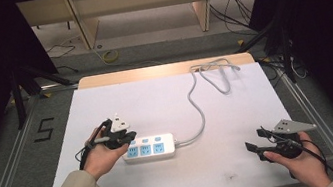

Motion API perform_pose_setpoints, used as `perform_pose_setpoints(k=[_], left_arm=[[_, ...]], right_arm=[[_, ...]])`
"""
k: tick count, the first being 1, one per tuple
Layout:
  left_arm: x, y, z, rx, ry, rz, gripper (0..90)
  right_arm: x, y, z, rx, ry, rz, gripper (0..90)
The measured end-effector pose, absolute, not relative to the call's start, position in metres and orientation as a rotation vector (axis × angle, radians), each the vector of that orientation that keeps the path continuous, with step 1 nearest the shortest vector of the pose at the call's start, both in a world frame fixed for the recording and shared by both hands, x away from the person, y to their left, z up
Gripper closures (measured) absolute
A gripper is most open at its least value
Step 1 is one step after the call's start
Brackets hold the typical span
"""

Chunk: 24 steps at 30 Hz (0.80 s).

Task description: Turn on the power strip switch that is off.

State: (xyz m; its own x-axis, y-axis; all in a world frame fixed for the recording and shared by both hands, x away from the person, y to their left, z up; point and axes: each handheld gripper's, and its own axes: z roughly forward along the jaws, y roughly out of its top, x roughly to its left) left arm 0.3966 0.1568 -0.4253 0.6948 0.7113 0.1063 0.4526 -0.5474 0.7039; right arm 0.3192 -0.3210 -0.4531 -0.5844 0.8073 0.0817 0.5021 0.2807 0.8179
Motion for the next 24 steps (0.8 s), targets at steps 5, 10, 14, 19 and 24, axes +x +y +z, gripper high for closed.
perform_pose_setpoints(k=[5, 10, 14, 19, 24], left_arm=[[0.398, 0.154, -0.425, 2.240, 0.882, 0.505, 89.7], [0.400, 0.151, -0.425, 2.252, 0.874, 0.497, 89.7], [0.401, 0.147, -0.425, 2.256, 0.867, 0.486, 89.7], [0.402, 0.144, -0.425, 2.265, 0.859, 0.480, 89.7], [0.403, 0.142, -0.425, 2.268, 0.853, 0.476, 89.7]], right_arm=[[0.319, -0.321, -0.453, 1.183, 2.209, 1.211, 31.0], [0.319, -0.321, -0.453, 1.186, 2.208, 1.211, 30.9], [0.319, -0.321, -0.453, 1.183, 2.210, 1.210, 31.0], [0.319, -0.321, -0.453, 1.184, 2.211, 1.209, 31.0], [0.319, -0.321, -0.453, 1.184, 2.210, 1.210, 31.0]])
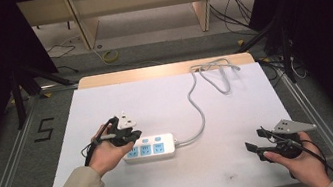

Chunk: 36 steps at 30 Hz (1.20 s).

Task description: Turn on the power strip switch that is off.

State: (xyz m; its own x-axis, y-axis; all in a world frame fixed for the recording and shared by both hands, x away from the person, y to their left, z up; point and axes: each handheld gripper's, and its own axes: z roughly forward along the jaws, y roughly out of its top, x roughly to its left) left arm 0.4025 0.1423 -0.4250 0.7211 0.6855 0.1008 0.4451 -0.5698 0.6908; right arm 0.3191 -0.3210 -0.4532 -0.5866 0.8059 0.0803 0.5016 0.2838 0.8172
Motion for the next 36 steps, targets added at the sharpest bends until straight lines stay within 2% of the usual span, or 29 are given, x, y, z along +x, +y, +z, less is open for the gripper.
perform_pose_setpoints(k=[36], left_arm=[[0.405, 0.126, -0.425, 2.299, 0.819, 0.442, 89.7]], right_arm=[[0.319, -0.321, -0.453, 1.180, 2.214, 1.209, 31.0]])
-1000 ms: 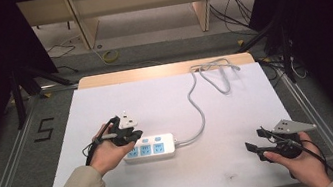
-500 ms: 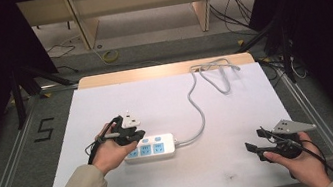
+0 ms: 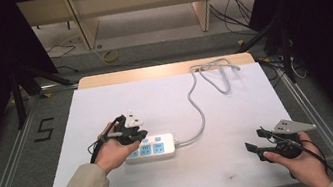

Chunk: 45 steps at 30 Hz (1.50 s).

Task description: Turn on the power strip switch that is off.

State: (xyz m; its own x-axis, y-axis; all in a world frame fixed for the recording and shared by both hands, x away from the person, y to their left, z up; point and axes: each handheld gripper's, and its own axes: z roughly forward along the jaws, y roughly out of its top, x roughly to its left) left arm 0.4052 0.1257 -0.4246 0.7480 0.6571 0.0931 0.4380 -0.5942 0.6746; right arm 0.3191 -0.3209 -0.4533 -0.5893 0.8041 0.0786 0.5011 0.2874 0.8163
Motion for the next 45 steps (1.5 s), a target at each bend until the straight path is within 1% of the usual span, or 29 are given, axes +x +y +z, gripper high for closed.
perform_pose_setpoints(k=[45], left_arm=[[0.411, 0.104, -0.428, 2.357, 0.773, 0.390, 89.7]], right_arm=[[0.319, -0.321, -0.454, 1.180, 2.220, 1.207, 31.0]])
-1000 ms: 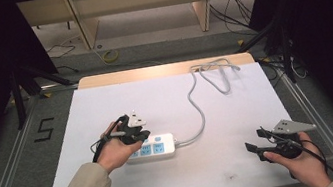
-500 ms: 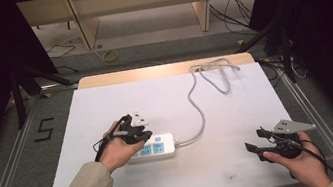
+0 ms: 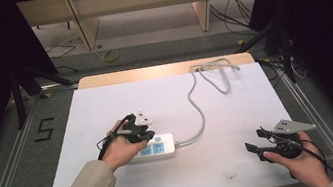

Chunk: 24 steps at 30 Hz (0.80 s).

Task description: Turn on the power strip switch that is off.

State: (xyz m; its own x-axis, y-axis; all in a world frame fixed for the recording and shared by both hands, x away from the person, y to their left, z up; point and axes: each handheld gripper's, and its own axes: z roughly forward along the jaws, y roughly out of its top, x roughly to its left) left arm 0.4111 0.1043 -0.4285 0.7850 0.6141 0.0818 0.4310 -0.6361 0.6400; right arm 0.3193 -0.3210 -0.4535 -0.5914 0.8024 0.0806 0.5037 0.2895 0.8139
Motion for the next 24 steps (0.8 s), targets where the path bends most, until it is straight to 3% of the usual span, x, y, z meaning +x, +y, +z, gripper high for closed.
perform_pose_setpoints(k=[24], left_arm=[[0.416, 0.093, -0.431, 2.392, 0.749, 0.377, 89.7]], right_arm=[[0.319, -0.321, -0.454, 1.183, 2.221, 1.208, 31.1]])
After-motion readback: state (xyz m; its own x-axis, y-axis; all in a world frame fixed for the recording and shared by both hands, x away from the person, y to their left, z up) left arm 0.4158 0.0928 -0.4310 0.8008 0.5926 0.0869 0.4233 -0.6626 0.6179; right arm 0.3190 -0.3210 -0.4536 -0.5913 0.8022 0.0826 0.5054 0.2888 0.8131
